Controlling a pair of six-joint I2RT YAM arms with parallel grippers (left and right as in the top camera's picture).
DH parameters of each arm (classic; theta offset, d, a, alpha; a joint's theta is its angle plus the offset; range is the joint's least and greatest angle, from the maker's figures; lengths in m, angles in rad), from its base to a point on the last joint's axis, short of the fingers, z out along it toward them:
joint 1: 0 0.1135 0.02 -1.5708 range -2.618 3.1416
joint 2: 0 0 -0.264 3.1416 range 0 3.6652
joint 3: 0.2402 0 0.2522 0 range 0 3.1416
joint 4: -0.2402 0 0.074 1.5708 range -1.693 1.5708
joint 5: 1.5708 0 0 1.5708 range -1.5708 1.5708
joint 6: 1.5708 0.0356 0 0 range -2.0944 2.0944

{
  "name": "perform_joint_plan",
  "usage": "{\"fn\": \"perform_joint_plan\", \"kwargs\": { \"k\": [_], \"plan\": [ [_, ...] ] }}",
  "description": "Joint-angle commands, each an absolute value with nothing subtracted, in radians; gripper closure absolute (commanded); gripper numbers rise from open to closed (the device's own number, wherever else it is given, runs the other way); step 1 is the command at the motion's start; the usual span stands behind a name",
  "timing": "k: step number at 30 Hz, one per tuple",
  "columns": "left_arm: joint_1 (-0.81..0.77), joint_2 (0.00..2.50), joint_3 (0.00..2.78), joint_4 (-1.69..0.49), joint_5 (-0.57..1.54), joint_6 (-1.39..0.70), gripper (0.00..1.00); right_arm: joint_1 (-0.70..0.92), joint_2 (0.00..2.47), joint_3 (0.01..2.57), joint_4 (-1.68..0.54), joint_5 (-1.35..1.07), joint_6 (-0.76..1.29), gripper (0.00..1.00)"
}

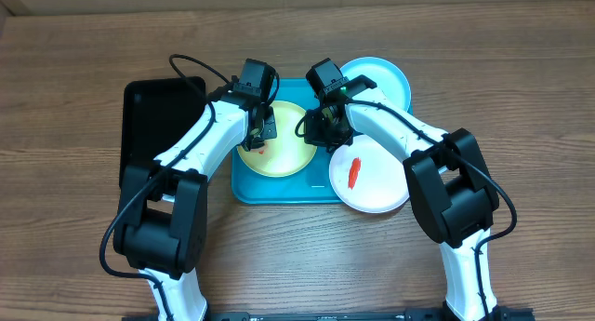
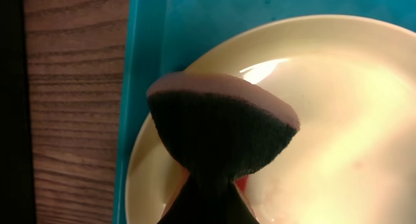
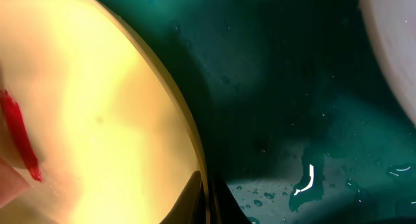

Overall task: Clean dirty plates on tray and stack at the side
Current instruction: 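Scrub the yellow plate with the sponge while the right gripper holds it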

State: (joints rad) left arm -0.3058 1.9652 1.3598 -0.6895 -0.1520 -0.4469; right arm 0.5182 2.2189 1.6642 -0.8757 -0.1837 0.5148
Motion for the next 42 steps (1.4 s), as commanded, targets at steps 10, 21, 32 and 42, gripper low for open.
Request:
{"fn": "perform_joint_plan", "kwargs": {
  "k": [10,21,32,42],
  "plan": [
    [-0.311,2.118,1.353,-0.767,0.152,-0.37,0.96,0.515,2.234,1.633,-0.895,-0.151,0.501,0.96],
    [-0.306,2.115,1.419,-0.768,0.248,-0.31,0.96,0.515,2.234,1.631,-0.888,-0.151,0.501,0.96],
    [-0.316,2.115,1.652,-0.962,-0.298,-0.59,0.96,0.515,2.234,1.629,-0.888,-0.151,0.501,0.96],
    [-0.368,2.124,1.608,-0.931,-0.072,-0.464,0.96,0.515,2.234,1.628,-0.888,-0.147,0.501,0.96]
  ]
}}
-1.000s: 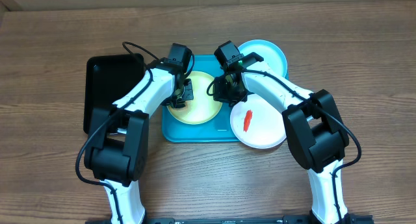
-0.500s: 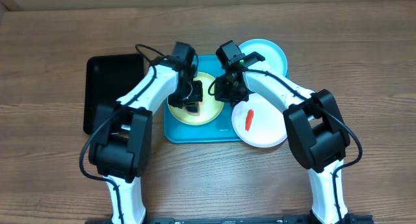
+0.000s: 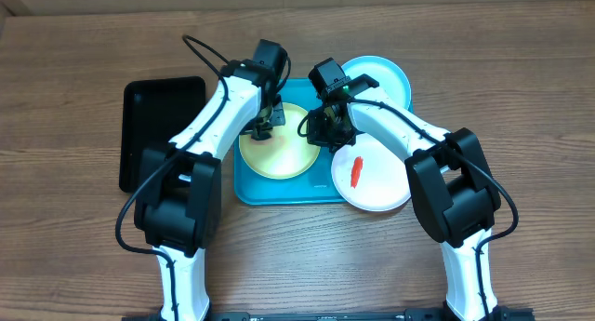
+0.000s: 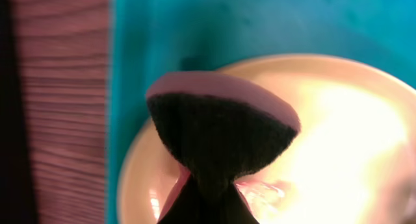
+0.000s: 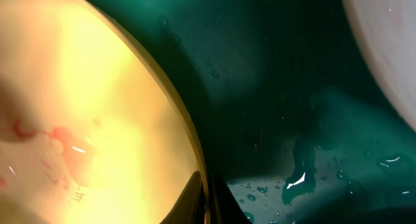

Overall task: Clean dirty plates on tray and stack at the side
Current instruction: 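Scrub the yellow plate with the sponge while the right gripper holds it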

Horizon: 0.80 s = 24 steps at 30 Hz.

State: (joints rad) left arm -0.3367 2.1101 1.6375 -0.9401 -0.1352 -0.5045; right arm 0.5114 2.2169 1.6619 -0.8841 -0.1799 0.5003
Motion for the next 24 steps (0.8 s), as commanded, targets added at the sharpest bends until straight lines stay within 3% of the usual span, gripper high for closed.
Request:
{"fn": "perform_joint_plan", "kwargs": {
  "k": [1,8,14,17,24],
  "plan": [
    [-0.377,2.124,1.587,-0.925,-0.067,-0.464,0.96,0.515,2.234,1.628,-0.888,-0.147,0.501,0.96],
    [-0.397,2.124,1.484,-0.904,0.018,-0.442,0.96,0.515,2.234,1.622,-0.888,-0.142,0.501,0.96],
    [-0.39,2.124,1.478,-0.851,0.233,-0.192,0.96,0.515,2.234,1.622,-0.888,-0.142,0.501,0.96],
    [-0.365,2.124,1.478,-0.837,0.16,-0.237,0.96,0.515,2.234,1.622,-0.888,-0.142,0.498,0.96],
    [-0.304,2.124,1.478,-0.859,-0.218,-0.567,0.96,0.515,2.234,1.622,-0.888,-0.143,0.498,0.96]
  ]
}}
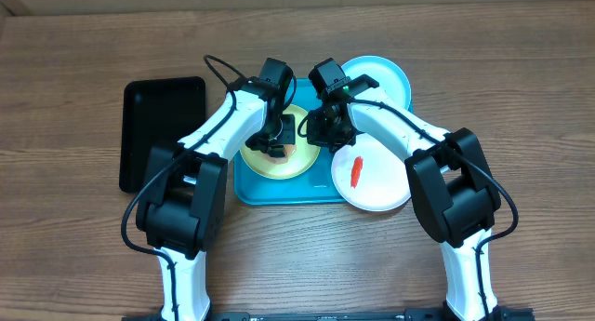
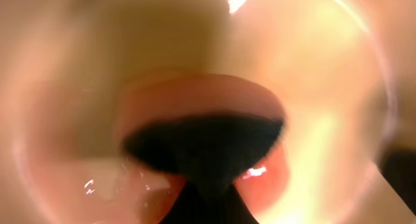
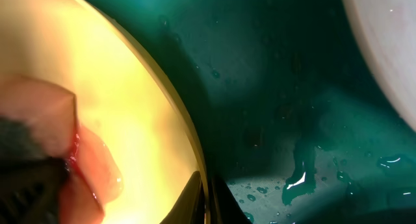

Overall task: Clean dirty plates on tray and stack at the side
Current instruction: 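Scrub the yellow plate with the sponge while the right gripper holds it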

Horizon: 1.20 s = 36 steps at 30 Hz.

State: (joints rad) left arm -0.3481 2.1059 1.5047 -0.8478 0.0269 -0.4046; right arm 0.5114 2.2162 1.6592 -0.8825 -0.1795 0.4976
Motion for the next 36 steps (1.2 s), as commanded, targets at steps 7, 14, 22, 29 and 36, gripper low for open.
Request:
{"fn": "perform_joint_plan", "kwargs": {
  "k": [7,14,22,29,36],
  "plan": [
    [-0.319,2.124,1.478,-0.908,-0.22,-0.544,0.96,0.515,2.234,1.622,-0.884,-0.143,0.498,0.96],
    [-0.353,2.124,1.478,-0.88,0.313,-0.208,0.96,0.515,2.235,1.622,-0.885,-0.139,0.498,0.96],
    [-0.346,2.124,1.478,-0.816,0.374,-0.243,0.96,0.515,2.234,1.622,-0.885,-0.133,0.498,0.96],
    [-0.326,2.124,1.485,-0.815,-0.159,-0.54,0.96,0.515,2.234,1.622,-0.888,-0.133,0.498,0.96],
    [-0.326,2.124,1.542,-0.935,-0.358,-0.583,0.96,0.515,2.235,1.622,-0.885,-0.133,0.498,0.96]
  ]
}}
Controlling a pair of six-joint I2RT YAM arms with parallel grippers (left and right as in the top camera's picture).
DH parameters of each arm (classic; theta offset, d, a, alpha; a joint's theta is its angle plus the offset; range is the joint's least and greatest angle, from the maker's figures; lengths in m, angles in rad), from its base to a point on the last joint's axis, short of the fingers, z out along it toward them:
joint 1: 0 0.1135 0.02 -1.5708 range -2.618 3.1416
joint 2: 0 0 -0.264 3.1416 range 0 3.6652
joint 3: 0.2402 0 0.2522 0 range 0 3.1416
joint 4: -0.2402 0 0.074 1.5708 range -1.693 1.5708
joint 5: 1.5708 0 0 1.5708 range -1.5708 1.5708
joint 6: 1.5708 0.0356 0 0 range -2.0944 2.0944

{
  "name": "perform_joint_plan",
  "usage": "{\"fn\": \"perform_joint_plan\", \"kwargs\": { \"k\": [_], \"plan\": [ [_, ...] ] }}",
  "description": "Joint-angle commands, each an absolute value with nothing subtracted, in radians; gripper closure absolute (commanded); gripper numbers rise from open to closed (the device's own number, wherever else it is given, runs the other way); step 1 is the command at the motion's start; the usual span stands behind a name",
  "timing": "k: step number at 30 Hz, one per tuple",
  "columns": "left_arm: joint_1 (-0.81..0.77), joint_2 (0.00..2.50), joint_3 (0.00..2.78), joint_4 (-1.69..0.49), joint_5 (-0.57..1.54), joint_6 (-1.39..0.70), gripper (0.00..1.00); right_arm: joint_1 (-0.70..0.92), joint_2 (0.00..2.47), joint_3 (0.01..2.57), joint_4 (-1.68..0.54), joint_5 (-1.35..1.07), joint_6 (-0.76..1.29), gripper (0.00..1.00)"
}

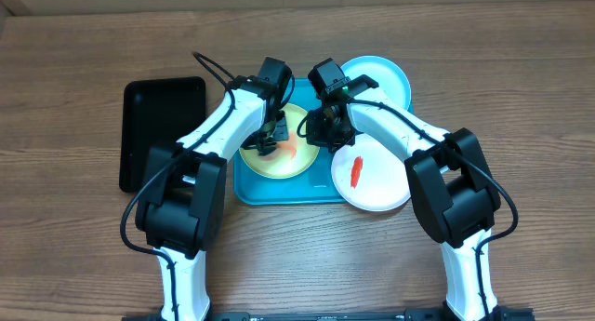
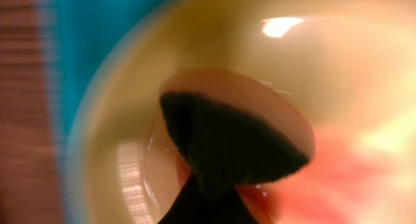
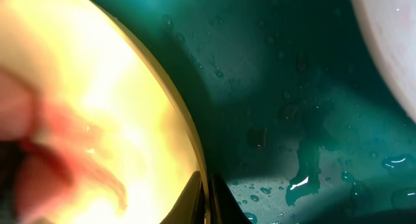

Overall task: Clean dirty plates on tray and stack at the side
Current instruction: 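Scrub the yellow plate with the sponge while the right gripper holds it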

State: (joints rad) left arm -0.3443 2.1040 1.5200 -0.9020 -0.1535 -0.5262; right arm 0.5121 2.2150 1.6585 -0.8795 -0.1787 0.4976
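A yellow plate [image 1: 288, 155] lies in the blue tray [image 1: 279, 189], smeared with red sauce [image 1: 291, 151]. My left gripper [image 1: 267, 142] is shut on a dark sponge [image 2: 231, 138] with a pink face, pressed on the plate's left part. Red smear spreads right of the sponge in the left wrist view. My right gripper [image 3: 205, 198] is shut on the yellow plate's rim [image 3: 188, 130], one finger inside, one outside. A white plate [image 1: 372, 177] with a red streak [image 1: 354, 171] overlaps the tray's right side. A light blue plate [image 1: 381, 79] sits behind it on the table.
A black tray [image 1: 156, 130] lies on the wooden table left of the blue tray. Water drops and a wet patch [image 3: 305, 178] cover the blue tray floor beside the yellow plate.
The left gripper with the sponge has shifted from the plate's middle toward its left part. A red smear now shows uncovered in the plate's centre. The right gripper still holds the rim.
The sponge first rested at the plate's left rim beside a red streak. Then it was at the plate's far edge, the streak smeared pale. Then it pressed on the middle; now it is back left, with sauce spread across the plate. The right gripper held the rim throughout.
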Motion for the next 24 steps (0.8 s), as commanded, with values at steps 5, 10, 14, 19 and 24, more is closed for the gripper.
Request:
{"fn": "perform_joint_plan", "kwargs": {
  "k": [5,10,14,19,24],
  "plan": [
    [-0.344,2.124,1.547,-1.008,-0.221,-0.494,0.96,0.515,2.235,1.622,-0.885,-0.133,0.498,0.96],
    [-0.368,2.124,1.547,-1.017,0.154,-0.267,0.96,0.515,2.235,1.622,-0.884,-0.132,0.498,0.96],
    [-0.381,2.124,1.547,-0.985,0.334,-0.212,0.96,0.515,2.235,1.622,-0.884,-0.132,0.498,0.96],
    [-0.373,2.124,1.547,-0.903,0.196,-0.336,0.96,0.515,2.235,1.622,-0.885,-0.132,0.498,0.96],
    [-0.336,2.124,1.554,-0.84,-0.057,-0.448,0.96,0.515,2.235,1.622,-0.886,-0.132,0.498,0.96]
  ]
}}
